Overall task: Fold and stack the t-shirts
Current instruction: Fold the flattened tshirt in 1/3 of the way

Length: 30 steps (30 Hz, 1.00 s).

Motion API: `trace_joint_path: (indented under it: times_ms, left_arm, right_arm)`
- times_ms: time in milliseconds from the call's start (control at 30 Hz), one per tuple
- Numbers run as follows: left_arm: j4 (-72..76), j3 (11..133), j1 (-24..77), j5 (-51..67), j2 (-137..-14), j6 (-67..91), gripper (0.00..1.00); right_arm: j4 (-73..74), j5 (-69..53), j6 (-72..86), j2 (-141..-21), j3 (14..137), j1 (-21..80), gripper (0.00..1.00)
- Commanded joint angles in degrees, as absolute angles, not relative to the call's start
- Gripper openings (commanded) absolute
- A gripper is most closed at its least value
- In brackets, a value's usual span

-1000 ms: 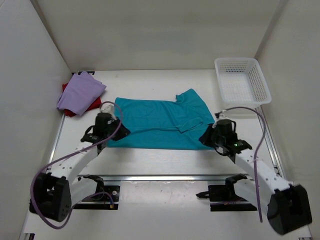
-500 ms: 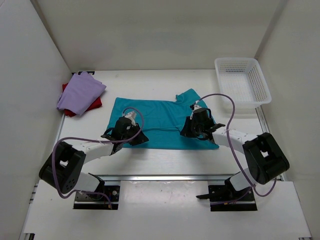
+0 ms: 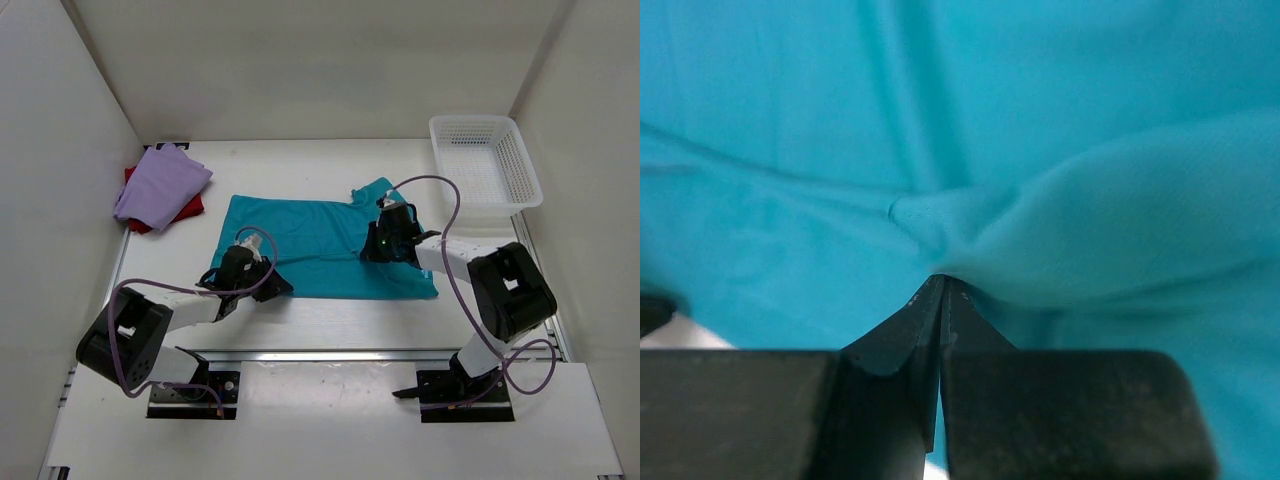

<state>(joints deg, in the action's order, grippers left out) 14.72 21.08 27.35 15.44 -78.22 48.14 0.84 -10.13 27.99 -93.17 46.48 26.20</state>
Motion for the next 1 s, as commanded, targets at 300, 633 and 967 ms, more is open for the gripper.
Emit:
trace_joint_path:
  times_ms: [300,633,967]
  left_arm:
    - [17.06,20.29,25.14,16.26,-74.62,50.8,0.19]
    - [12.31,29.44,24.35,13.89,-75.24,50.54,0.22]
    - [8.8,37.17,11.97,16.87,-80.85,50.11,0.25]
  right_arm:
    - [2.48,-6.14,18.45,-90.05,56.23,22.4,0.04]
    - [1.91,-7.13,18.37,-102.1,70.29,13.19,0.06]
    - [20.79,-4.66,13.2,-133.03,110.54,9.05,0.28]
